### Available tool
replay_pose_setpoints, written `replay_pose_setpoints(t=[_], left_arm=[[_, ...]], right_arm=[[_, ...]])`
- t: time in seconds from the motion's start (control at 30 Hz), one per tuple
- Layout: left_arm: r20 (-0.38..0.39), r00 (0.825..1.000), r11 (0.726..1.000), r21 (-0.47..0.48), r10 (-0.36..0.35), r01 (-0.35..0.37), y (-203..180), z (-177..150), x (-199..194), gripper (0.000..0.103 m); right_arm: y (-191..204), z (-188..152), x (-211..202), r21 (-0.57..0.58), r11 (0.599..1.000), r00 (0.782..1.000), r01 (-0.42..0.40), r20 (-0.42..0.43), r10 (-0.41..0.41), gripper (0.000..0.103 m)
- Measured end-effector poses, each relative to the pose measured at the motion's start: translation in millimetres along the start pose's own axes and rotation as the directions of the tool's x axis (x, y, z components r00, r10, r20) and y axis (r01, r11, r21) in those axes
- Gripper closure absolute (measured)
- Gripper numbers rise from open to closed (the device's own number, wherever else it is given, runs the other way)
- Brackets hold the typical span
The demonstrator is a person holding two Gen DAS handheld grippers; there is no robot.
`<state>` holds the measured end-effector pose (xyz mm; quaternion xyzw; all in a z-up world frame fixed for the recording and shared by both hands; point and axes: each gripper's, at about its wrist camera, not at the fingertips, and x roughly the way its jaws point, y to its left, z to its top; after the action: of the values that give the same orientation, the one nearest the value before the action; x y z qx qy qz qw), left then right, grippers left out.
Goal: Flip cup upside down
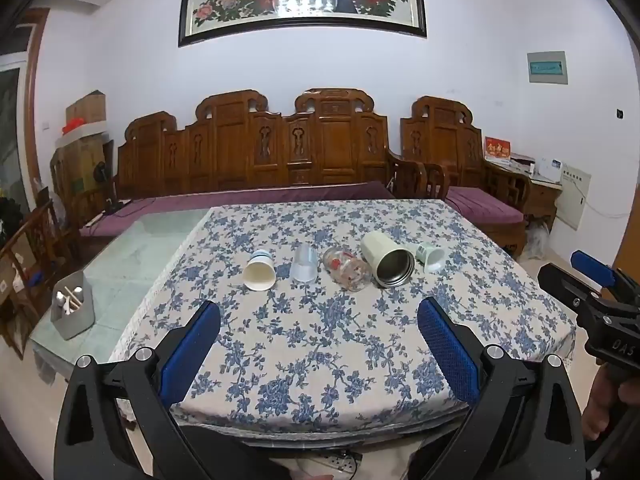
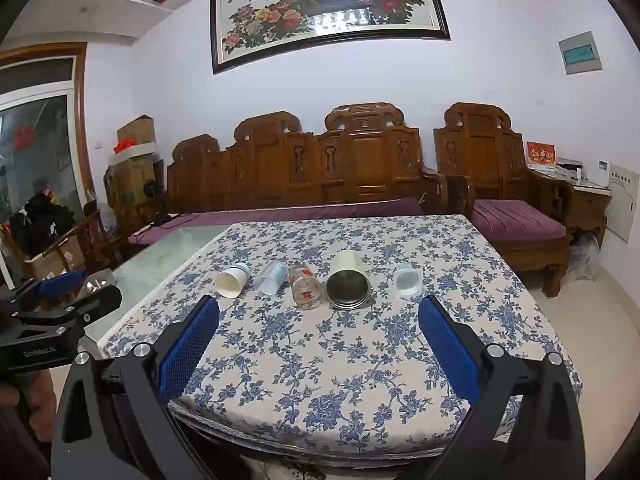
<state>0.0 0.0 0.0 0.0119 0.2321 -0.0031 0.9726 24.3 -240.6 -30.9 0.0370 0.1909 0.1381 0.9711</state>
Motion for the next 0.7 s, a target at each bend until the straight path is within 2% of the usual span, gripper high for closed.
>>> replay_pose_setpoints(t=[0.7], left_arm=[[0.012,1.000,1.000,-0.012,-0.015,0.015,1.6,-0.5,-1.2,0.008]], right_arm=[[0.1,-0.5,0.8,-0.002,1.000,1.000,-0.001,0.003,0.001,0.003]])
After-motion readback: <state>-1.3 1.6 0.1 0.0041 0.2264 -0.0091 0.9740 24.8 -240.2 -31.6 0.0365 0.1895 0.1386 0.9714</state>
